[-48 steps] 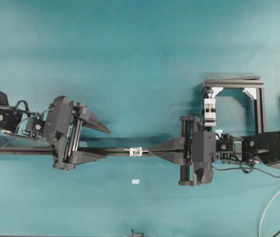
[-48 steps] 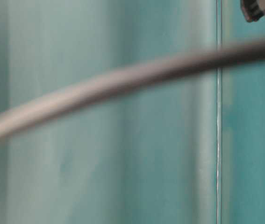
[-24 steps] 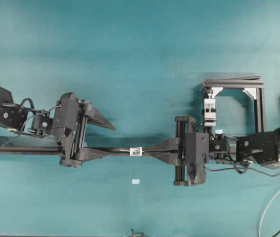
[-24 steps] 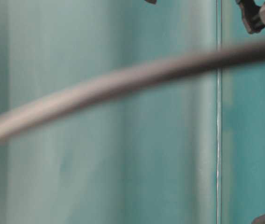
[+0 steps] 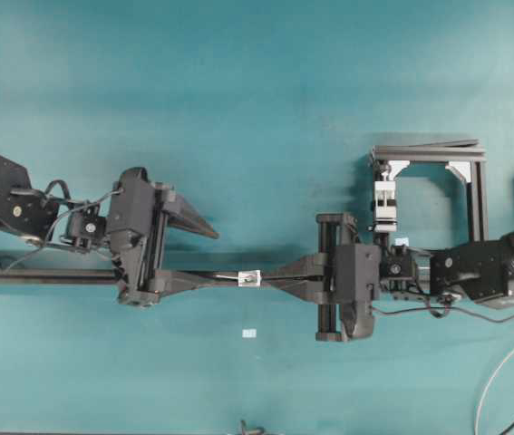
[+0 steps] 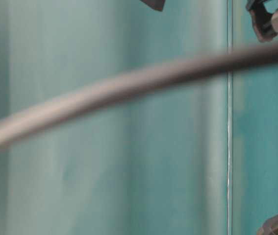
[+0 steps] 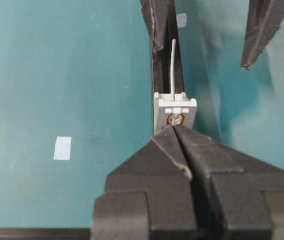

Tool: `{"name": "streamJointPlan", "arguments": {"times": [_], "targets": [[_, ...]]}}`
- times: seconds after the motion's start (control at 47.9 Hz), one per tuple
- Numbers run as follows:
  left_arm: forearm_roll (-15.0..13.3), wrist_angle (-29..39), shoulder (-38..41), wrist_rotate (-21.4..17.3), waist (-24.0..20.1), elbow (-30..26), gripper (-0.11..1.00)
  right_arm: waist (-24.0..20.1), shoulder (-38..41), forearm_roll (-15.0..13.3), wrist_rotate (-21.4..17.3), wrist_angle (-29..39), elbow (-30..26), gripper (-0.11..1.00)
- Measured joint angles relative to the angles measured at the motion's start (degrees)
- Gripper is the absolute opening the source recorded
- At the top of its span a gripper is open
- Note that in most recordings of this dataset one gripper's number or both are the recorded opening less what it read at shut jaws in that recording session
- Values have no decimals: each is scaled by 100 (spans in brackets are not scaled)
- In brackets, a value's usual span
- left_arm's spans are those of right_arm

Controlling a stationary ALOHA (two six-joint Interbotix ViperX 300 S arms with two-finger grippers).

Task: Insert the wire through the hole in the metal fitting marked with a red label.
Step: 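Move the left gripper to the bracket's far side and grasp the wire tip, then open the right gripper to release the wire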

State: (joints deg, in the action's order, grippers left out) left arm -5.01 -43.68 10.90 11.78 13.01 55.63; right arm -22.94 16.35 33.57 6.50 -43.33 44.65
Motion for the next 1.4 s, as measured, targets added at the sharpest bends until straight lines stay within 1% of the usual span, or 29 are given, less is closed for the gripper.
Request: {"name": "streamJointPlan", "arguments": {"times": [0.271,0.397,0.459,0.501,0.668,0.731,0.814,0.898,1.399], "targets": [[-9,211,9,35,-18,-193,67,9,0,0,0,0,0,-1],[0,325,0,35,-18,-272,64,9,0,0,0,0,0,-1],[0,413,0,35,-18,-308,57,9,0,0,0,0,0,-1],[0,466,9,35,-18,-334,49,9,0,0,0,0,0,-1],[0,554,0,35,-9,-378,10,9,0,-9,0,0,0,-1],[0,562,0,35,9,-396,1,9,0,0,0,0,0,-1],[26,562,0,35,35,-404,-8,9,0,0,0,0,0,-1],[44,562,0,35,62,-413,-10,9,0,-9,0,9,0,-1],[53,606,0,35,132,-413,-10,9,0,0,-53,44,0,-1]]}}
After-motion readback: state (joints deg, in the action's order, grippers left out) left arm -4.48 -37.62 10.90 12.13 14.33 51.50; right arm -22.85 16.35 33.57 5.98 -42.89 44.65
